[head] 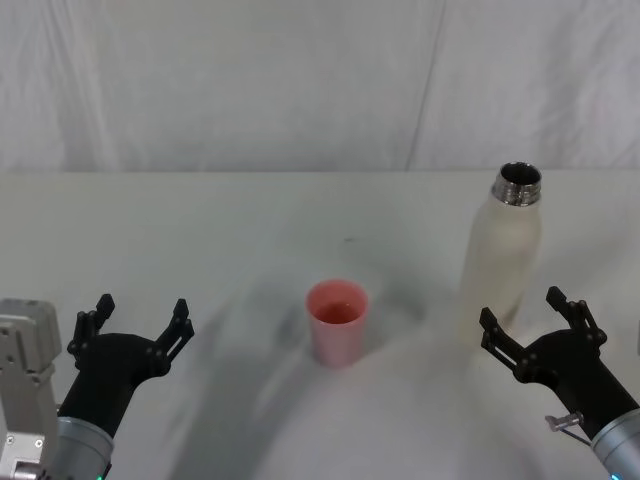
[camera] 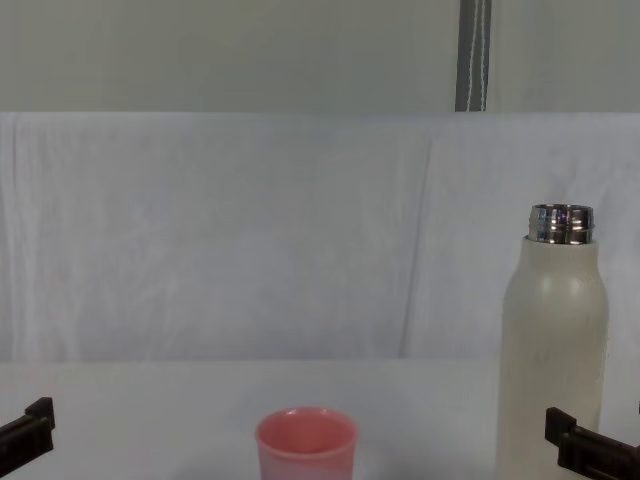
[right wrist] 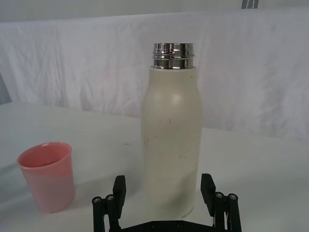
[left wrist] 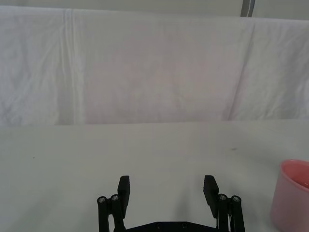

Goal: Grasp the thermos with one hand and pour water into the cup lid.

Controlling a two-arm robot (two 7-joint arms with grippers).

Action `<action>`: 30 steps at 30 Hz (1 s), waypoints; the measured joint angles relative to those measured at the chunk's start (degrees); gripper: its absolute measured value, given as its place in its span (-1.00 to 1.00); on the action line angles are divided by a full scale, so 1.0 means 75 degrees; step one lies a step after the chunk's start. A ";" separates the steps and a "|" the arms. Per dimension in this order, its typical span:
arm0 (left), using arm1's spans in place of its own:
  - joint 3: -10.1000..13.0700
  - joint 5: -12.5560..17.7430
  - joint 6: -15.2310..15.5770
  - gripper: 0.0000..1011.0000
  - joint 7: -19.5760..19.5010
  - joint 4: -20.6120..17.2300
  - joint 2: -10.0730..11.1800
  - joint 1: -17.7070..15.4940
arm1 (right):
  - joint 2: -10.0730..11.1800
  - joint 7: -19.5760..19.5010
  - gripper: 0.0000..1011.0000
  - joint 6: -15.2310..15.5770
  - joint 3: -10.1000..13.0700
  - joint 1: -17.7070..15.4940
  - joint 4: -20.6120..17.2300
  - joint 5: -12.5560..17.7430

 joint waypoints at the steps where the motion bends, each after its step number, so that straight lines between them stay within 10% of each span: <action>1: 0.0000 0.0000 0.0000 0.98 0.0000 0.0000 0.0000 0.0000 | 0.0001 0.0000 0.98 0.0000 0.0000 0.0000 0.0000 0.0000; 30: 0.0000 0.0000 0.0000 0.98 0.0000 0.0000 0.0000 0.0000 | 0.0019 0.0005 0.98 -0.0003 -0.0008 0.0012 0.0027 0.0001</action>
